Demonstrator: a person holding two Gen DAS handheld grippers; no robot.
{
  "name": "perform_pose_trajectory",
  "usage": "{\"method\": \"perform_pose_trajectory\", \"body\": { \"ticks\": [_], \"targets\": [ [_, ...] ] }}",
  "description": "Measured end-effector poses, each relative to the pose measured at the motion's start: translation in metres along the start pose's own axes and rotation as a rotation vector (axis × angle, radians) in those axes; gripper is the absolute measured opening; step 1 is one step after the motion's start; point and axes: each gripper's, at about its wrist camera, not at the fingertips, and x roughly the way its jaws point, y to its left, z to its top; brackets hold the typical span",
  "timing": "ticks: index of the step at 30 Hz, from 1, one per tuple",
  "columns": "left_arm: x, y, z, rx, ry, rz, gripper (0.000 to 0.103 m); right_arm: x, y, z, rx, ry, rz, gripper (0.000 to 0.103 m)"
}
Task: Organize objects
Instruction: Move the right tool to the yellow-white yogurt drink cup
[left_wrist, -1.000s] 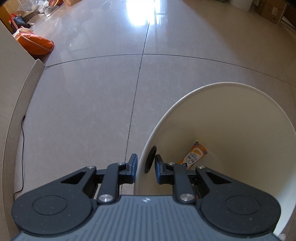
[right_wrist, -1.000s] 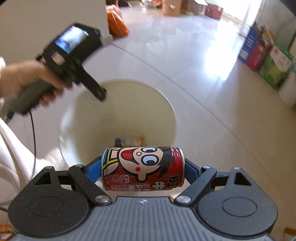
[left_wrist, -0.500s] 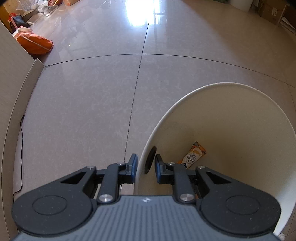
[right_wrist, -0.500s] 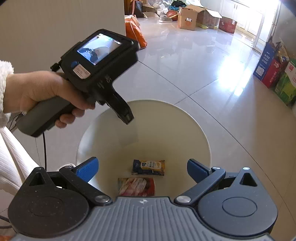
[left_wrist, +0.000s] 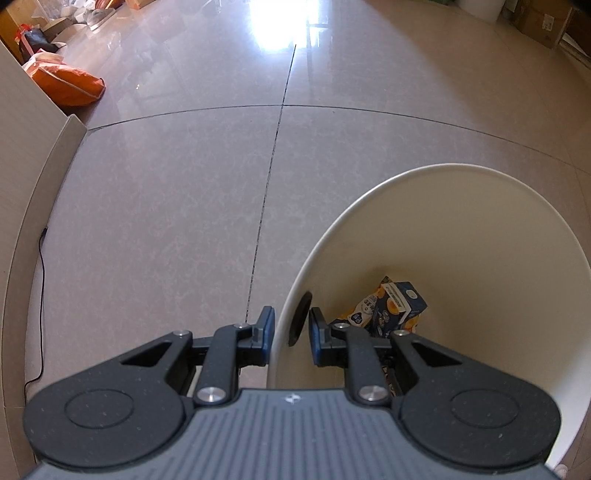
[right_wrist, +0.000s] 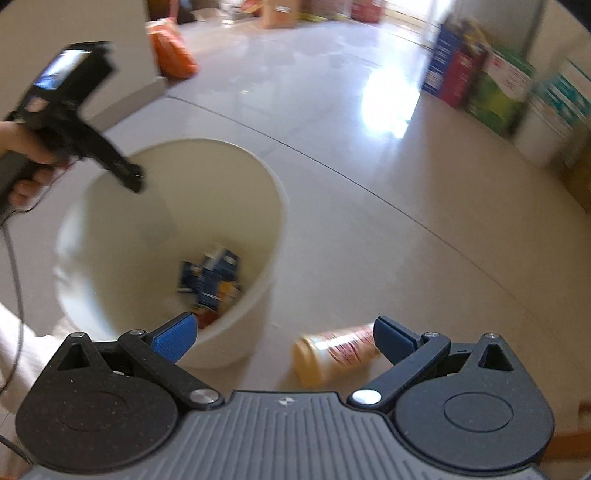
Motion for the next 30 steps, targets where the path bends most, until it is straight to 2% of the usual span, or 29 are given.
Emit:
{"method": "perform_pose_trajectory", "body": {
  "ticks": [4, 8, 12, 17, 21, 24, 30],
  "targets": [
    [0.0, 0.0, 0.0, 0.003, 0.003, -0.001, 0.018, 0.014, -0.022, -0.024, 0.042, 0.017, -0.058, 0.103],
    [0.001, 0.0, 0.0, 0.003, 0.006, -0.002, 0.018, 0.04, -0.041, -0.055, 0.06, 0.086, -0.108, 0.103],
    [0.002, -0.001, 0.001, 0.005, 0.009, 0.002, 0.018, 0.073, -0.055, -0.089, 0.097, 0.177, -0.131, 0.103],
    [0.003, -0.001, 0.001, 0.009, 0.007, 0.004, 0.018, 0.107, -0.066, -0.122, 0.179, 0.244, -0.13, 0.103],
    [0.003, -0.002, 0.002, 0.006, 0.011, 0.007, 0.018, 0.124, -0.078, -0.119, 0.274, 0.225, -0.105, 0.103],
    [0.003, -0.004, 0.002, 0.012, 0.009, 0.013, 0.018, 0.139, -0.096, -0.104, 0.362, 0.189, -0.096, 0.103],
    [0.002, -0.005, 0.0, 0.014, 0.007, 0.012, 0.018, 0.181, -0.132, -0.088, 0.563, 0.129, -0.031, 0.103]
  ]
}}
